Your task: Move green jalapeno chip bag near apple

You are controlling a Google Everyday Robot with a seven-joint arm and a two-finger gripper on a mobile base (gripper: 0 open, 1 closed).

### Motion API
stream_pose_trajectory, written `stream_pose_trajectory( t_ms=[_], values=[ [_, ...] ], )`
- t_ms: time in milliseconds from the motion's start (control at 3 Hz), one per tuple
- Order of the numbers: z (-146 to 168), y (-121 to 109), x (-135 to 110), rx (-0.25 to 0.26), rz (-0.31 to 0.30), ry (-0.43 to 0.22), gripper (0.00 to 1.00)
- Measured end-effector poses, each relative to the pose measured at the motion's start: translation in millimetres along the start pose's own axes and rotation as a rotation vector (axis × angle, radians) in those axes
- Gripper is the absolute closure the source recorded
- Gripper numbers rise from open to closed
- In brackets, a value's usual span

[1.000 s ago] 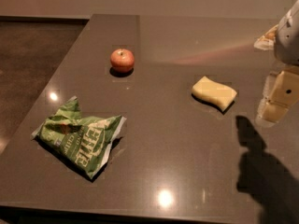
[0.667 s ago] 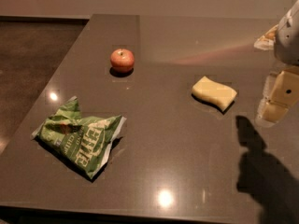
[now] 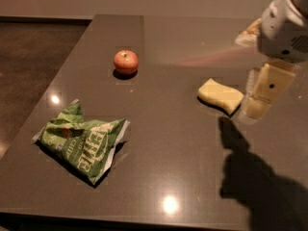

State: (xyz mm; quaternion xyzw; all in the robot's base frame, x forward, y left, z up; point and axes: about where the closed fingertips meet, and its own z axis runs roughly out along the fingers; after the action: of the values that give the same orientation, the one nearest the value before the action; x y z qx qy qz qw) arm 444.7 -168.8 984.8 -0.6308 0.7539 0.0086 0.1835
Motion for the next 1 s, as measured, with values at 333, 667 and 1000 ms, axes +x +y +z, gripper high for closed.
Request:
stream_pose_trajectory(
  t_ms=[333,667,1000],
  values=[
    [10.5,15.3,-41.6,-0.047,-0.044,-0.077,0.00],
    [26.1,34.2,-84.6,-0.041,-0.098,-0.111,0.00],
    [46.0,50.8,-126.2,-0.019,-0.154,-0.119,0.00]
  ],
)
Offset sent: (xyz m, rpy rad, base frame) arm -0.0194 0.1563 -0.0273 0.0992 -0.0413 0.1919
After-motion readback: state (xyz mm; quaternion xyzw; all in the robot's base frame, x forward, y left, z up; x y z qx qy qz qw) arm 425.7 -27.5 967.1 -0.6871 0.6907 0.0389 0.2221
